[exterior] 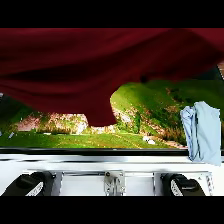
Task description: Fold the shirts.
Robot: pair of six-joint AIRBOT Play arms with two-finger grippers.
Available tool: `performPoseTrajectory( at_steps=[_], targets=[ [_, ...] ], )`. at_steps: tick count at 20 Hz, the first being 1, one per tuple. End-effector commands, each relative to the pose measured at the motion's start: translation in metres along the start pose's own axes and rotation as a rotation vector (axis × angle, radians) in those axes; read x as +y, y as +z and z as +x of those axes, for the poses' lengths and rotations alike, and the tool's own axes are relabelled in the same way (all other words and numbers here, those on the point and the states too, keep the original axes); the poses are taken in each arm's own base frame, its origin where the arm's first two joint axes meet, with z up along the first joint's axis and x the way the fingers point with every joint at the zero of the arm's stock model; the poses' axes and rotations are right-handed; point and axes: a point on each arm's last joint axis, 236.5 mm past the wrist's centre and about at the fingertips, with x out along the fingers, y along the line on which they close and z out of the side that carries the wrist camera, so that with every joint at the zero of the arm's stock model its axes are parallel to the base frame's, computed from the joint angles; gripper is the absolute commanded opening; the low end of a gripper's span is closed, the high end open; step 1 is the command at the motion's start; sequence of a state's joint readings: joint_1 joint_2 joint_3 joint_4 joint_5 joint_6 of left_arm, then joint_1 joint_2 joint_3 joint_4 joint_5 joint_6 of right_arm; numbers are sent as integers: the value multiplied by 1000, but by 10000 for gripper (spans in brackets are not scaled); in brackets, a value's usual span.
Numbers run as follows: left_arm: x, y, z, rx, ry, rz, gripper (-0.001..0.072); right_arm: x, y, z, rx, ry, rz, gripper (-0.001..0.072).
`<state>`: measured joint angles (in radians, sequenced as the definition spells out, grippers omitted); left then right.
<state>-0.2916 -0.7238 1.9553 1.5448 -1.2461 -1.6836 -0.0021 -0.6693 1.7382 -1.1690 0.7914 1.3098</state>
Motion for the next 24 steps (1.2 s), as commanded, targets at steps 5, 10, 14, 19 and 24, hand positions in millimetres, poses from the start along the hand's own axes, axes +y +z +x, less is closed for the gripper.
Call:
performPoseTrajectory(
  at_steps=[5,10,14,19,24],
  targets=[
    [37,-81,-12,320,152,18,36,-27,-12,6,48,-105,-14,58],
    [55,-233,6,824,239,-51,36,-54,-103,79,268,-114,11,59],
    [60,-340,32,1037,262,-104,37,-75,-221,150,483,-108,72,59],
    [59,-414,110,977,246,-208,37,-60,-394,206,743,-28,353,59],
    [106,-461,192,880,371,-442,37,-15,-538,184,1090,42,654,59]
  ],
)
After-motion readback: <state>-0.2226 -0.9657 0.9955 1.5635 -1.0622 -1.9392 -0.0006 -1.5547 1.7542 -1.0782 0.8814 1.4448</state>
